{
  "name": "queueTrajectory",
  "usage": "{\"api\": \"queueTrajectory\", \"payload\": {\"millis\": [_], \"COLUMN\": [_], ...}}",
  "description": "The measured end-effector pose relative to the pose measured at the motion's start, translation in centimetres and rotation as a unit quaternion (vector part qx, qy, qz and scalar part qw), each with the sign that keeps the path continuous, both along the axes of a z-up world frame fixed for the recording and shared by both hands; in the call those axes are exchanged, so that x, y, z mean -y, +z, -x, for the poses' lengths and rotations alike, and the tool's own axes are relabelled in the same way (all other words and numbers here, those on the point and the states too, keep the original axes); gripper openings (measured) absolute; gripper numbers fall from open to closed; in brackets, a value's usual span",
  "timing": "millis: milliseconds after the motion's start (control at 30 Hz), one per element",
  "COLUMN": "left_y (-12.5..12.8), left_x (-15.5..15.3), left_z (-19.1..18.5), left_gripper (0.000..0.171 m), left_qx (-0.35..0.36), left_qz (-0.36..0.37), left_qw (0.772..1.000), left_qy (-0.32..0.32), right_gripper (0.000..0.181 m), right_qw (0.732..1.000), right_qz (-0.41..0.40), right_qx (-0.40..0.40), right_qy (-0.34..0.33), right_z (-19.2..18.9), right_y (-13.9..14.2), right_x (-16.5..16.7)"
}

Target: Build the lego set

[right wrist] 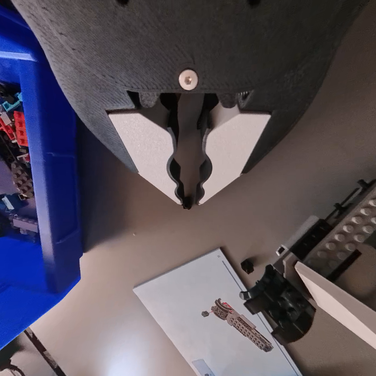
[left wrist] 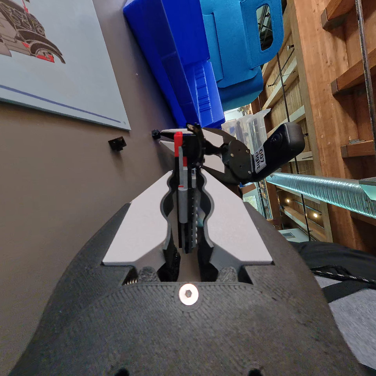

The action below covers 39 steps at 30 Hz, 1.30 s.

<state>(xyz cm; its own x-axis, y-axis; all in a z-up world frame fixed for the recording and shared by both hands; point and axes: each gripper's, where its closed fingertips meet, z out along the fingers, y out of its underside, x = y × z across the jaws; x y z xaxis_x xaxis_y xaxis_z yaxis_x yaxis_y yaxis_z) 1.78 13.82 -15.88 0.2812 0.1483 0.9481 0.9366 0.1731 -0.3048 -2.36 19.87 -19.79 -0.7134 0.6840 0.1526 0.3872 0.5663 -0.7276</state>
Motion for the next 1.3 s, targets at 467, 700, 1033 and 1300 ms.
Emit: {"api": "queueTrajectory", "payload": {"millis": [467, 700, 1033, 1300], "left_y": [0.1, 0.1, 0.3, 0.8], "left_x": [0.2, 0.1, 0.0, -0.6], "left_z": [0.1, 0.0, -0.1, -1.0], "left_gripper": [0.019, 0.019, 0.019, 0.019], "left_qx": [0.006, 0.007, 0.014, 0.039], "left_qz": [-0.011, -0.012, -0.023, -0.057], "left_qw": [1.0, 1.0, 1.0, 0.996], "left_qy": [0.001, -0.004, -0.013, -0.057], "right_gripper": [0.014, 0.018, 0.013, 0.013], "right_qw": [1.0, 0.999, 0.998, 0.927], "right_qz": [-0.007, 0.015, 0.014, 0.357], "right_qx": [0.015, 0.019, 0.034, -0.007], "right_qy": [-0.015, 0.021, 0.041, 0.117], "right_z": [-0.2, 0.3, 0.9, -1.4], "right_y": [-0.6, 0.4, 0.0, 9.6], "right_x": [-1.0, 0.3, 0.6, 4.0]}}
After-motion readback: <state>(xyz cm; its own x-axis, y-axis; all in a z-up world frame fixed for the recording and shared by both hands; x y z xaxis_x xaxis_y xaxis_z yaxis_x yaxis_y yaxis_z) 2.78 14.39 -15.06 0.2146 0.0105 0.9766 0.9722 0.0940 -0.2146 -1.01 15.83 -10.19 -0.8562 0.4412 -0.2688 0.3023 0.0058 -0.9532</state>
